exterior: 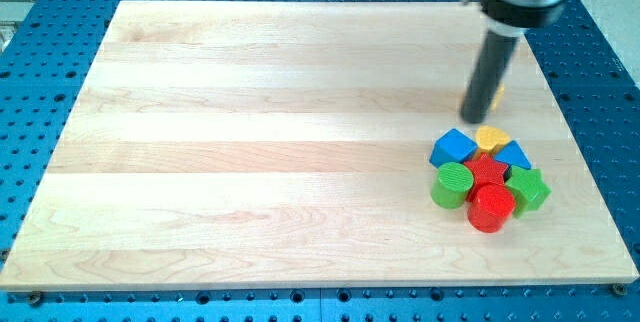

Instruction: Slide the hexagon diagonally top right to the cube

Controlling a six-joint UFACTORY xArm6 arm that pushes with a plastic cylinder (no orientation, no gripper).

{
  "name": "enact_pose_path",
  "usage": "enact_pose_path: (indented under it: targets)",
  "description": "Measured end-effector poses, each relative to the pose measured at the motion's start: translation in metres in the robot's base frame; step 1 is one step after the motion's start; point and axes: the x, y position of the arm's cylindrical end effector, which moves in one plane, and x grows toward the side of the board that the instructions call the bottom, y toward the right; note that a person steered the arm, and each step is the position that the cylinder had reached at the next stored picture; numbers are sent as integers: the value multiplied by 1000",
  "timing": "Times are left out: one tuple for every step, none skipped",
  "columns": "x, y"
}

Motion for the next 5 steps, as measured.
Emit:
enact_pose_path:
  targets:
    - [-5,-10]
    - [-32,-28]
    - [-53,-17]
    - [-50,-12]
    - [-3,-47]
